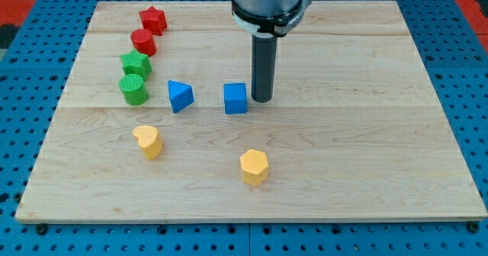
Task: Move the green star left to the green circle
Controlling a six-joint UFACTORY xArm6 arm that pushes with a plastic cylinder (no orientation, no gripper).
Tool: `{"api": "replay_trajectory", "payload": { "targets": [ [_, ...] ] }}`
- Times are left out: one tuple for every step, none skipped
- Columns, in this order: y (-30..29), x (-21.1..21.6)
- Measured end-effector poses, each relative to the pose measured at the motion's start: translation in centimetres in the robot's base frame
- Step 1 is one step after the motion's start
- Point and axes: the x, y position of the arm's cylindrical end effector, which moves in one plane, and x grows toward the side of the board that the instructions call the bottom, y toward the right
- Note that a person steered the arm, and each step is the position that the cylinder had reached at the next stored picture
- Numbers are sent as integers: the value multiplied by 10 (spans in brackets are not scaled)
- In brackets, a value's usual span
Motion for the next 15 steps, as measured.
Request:
{"api": "replay_trajectory", "payload": {
  "targets": [
    [11,-49],
    [-54,-100],
    [-121,-102],
    [-157,-84],
    [-205,-82],
    [-270,-80],
    [-263,-60],
    [-235,-51],
    [-239,-51],
    [-268,-86],
    [-310,-59],
    [-309,-35],
    [-314,-57],
    [-297,-70],
    [-295,-32]
  ]
}}
